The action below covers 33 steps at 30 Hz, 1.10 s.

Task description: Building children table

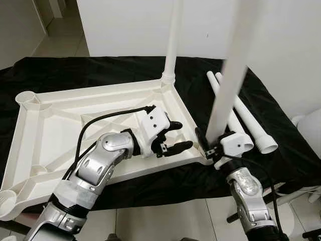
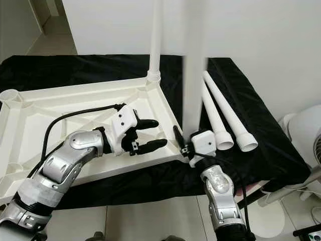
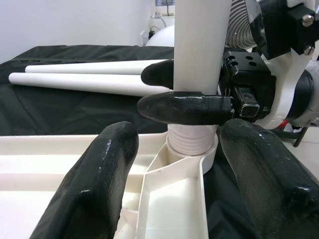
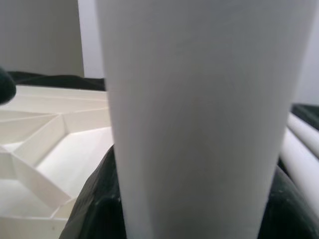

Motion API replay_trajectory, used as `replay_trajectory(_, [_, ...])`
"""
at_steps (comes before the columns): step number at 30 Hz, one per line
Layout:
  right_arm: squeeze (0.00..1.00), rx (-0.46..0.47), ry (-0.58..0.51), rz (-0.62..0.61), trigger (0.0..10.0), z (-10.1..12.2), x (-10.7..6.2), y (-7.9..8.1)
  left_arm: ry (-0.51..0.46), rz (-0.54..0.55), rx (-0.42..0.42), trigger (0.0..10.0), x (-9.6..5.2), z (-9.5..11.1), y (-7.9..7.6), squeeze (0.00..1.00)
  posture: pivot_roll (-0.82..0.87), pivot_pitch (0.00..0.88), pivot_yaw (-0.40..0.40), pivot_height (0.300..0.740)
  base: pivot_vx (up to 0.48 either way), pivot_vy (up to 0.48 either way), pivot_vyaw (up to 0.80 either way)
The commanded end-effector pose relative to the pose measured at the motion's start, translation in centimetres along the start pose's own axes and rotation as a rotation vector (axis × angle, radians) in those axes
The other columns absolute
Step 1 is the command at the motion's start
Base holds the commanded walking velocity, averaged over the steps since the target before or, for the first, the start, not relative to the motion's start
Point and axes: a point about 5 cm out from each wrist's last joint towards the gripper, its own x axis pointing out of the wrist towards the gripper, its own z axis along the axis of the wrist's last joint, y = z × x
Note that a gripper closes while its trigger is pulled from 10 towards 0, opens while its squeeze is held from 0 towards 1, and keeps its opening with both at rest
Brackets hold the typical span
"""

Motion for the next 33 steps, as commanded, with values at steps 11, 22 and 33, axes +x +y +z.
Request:
replay_trajectory(11, [0.0,0.178,0.151,-0.085,10.0,-3.0,-0.9,-0.2,-0.004,-0.013,0.013,10.0,0.2,0.4,0.2,0.0,0.04,0.013,-0.016,0.74,0.0,0.0,0.0])
replay_trajectory(22, [0.0,0.289,0.168,-0.221,10.0,-3.7,-1.3,-0.9,-0.011,-0.007,0.012,10.0,0.2,0.6,0.1,0.0,0.04,0.018,-0.02,0.74,0.0,0.0,0.0])
replay_trajectory(33, [0.0,0.353,0.127,-0.246,10.0,-3.3,-1.2,-1.0,-0.013,-0.006,0.014,10.0,0.2,0.6,0.1,0.0,0.04,0.017,-0.019,0.74,0.0,0.0,0.0])
